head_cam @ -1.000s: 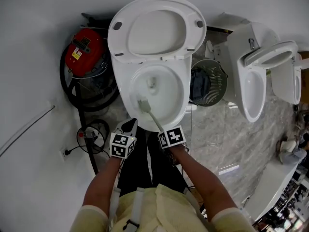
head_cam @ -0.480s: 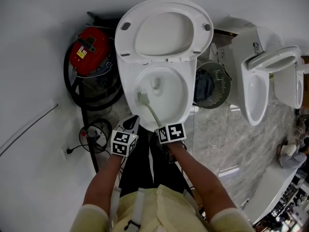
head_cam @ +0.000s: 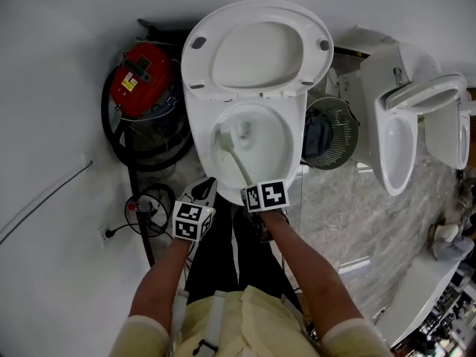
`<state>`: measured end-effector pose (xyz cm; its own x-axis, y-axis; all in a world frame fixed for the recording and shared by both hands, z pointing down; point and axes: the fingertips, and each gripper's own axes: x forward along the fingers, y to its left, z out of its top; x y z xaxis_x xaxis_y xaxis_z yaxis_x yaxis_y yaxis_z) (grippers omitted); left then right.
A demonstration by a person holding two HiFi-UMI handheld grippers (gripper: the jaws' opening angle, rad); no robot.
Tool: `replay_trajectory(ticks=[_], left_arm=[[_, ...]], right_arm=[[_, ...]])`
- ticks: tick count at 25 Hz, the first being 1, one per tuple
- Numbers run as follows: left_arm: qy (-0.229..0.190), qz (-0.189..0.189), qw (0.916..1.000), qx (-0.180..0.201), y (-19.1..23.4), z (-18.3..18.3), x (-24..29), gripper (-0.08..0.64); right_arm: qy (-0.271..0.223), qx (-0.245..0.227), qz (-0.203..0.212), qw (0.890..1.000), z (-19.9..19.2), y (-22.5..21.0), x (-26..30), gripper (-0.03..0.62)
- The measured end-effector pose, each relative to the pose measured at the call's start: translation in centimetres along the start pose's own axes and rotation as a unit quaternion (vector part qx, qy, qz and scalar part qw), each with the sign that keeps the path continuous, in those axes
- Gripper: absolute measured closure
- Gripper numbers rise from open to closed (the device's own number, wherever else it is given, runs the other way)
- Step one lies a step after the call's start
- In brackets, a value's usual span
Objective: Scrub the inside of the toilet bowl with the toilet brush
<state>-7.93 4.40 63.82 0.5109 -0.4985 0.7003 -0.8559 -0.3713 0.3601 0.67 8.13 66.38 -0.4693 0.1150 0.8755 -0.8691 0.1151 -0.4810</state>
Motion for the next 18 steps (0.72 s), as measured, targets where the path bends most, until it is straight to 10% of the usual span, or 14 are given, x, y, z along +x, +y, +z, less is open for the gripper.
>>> replay_trajectory(ticks=[18], left_arm=[[-0.011,-0.001,0.9999,0.009,-0.4,1.5,0.0,0.548]], right_arm=[[-0.016,-0.082,-0.013,0.996,0.8,-0.7,-1.3,0.568]])
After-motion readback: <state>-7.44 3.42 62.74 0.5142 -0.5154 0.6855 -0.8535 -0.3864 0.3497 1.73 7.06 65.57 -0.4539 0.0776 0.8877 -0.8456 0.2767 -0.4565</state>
